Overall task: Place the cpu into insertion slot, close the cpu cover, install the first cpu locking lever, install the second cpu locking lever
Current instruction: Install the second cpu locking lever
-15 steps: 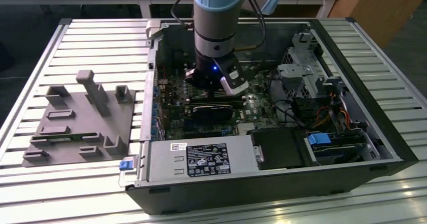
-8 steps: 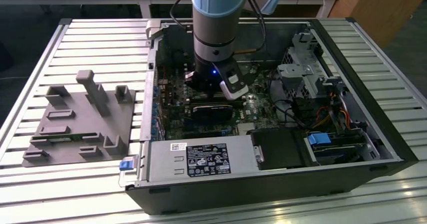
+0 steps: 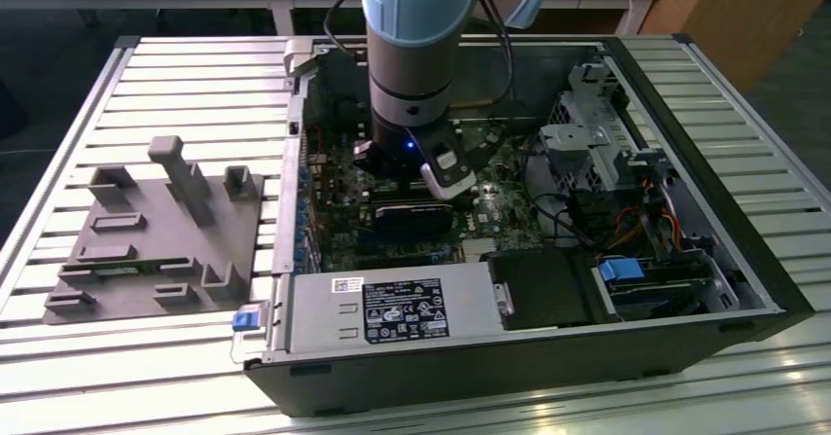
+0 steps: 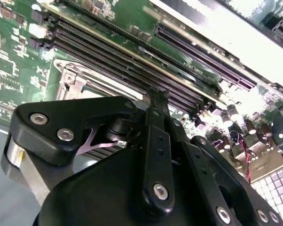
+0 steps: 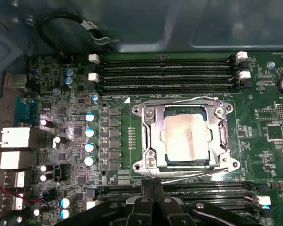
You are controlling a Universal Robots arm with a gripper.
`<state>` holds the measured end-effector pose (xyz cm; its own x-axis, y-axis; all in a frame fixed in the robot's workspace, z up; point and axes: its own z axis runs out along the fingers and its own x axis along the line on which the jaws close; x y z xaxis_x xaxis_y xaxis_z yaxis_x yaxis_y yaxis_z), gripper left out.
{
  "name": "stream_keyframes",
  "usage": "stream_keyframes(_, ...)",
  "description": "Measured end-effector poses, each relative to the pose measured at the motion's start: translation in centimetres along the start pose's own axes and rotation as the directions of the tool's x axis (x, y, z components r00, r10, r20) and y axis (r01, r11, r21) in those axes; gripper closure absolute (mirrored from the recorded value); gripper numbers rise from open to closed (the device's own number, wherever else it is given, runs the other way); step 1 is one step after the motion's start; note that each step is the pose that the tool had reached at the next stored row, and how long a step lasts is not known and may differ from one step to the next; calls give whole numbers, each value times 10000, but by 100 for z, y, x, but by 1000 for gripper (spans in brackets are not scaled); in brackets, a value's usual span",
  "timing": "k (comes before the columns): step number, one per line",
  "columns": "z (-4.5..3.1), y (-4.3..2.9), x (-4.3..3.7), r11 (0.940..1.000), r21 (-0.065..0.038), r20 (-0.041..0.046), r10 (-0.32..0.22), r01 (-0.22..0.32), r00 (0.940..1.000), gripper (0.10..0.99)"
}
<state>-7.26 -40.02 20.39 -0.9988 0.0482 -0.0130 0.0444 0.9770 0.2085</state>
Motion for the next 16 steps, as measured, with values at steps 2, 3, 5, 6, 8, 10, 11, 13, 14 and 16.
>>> stream_keyframes(2, 12, -2, 6, 10000, -49, -2, 0, 0, 10000, 980)
stream_keyframes(3, 18, -4, 7, 10000, -63, -2, 0, 0, 10000, 980)
stream_keyframes(5, 32, -7, 8, 10000, -89, -4, 2, -2, 10000, 980)
stream_keyframes(6, 38, -9, 8, 9999, -102, -5, 3, -3, 10000, 980)
stream_keyframes(8, 49, -11, 9, 9999, -142, -6, 3, -3, 10000, 980)
stream_keyframes(10, 60, -13, 12, 9998, -179, -7, 3, -4, 10000, 980)
stream_keyframes(11, 65, -15, 15, 9998, -187, -8, 4, -4, 10000, 980)
stream_keyframes(13, 72, -17, 22, 9998, -216, -10, 5, -5, 10000, 980)
stream_keyframes(14, 75, -17, 24, 9997, -232, -11, 4, -4, 10000, 980)
stream_keyframes(16, 78, -18, 32, 9996, -270, -12, 6, -7, 10000, 980)
